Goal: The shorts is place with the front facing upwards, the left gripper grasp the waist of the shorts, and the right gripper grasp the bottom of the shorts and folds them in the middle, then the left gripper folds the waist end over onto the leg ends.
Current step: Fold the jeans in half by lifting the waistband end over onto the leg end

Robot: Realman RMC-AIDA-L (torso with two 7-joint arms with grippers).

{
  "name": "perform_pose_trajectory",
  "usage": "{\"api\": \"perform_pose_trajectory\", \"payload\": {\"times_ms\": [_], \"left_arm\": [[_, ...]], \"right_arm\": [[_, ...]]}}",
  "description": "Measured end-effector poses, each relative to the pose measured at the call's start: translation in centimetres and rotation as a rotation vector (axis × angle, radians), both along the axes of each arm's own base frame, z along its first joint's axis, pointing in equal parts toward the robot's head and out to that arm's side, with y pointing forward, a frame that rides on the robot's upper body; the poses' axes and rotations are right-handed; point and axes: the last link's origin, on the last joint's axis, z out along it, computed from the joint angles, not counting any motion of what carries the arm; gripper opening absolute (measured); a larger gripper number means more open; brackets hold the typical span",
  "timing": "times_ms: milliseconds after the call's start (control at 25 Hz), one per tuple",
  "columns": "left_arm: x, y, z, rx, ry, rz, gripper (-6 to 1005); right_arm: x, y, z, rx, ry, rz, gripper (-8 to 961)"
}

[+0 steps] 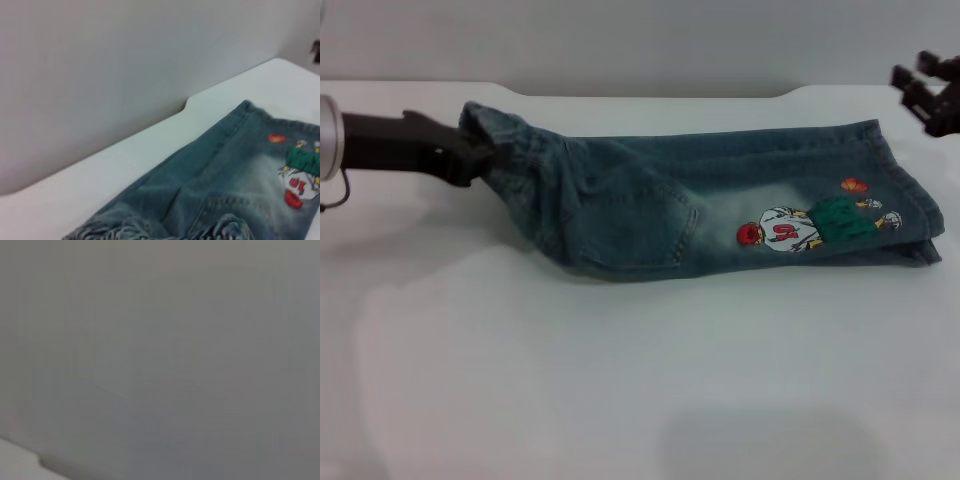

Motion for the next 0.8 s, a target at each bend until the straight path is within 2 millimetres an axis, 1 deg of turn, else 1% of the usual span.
{"api": "perform_pose_trajectory", "payload": {"times_ms": [200, 240, 280, 600, 800], "left_arm": [[2.7, 0.2, 0.3, 0.008, 0.0, -0.07, 60], [3.6, 0.3, 0.5, 0.016, -0.002, -0.092, 60], [3.6, 0.3, 0.5, 0.016, -0.002, -0.092, 61], [7.3, 0.3, 2.2, 0.074, -0.018, -0.183, 67], [8.9, -0.1, 2.4, 0.081, -0.025, -0.221, 71]], "right_arm": [[-0.9, 0.2, -2.3, -0.076, -0.009, 0.02, 336], [-1.2, 0.1, -3.0, -0.102, -0.016, 0.031, 336], [-1.2, 0.1, -3.0, -0.102, -0.016, 0.031, 336], [-1.7, -0.6, -6.0, -0.221, -0.059, 0.053, 336], [-1.7, -0.9, -7.4, -0.272, -0.092, 0.048, 336]]}}
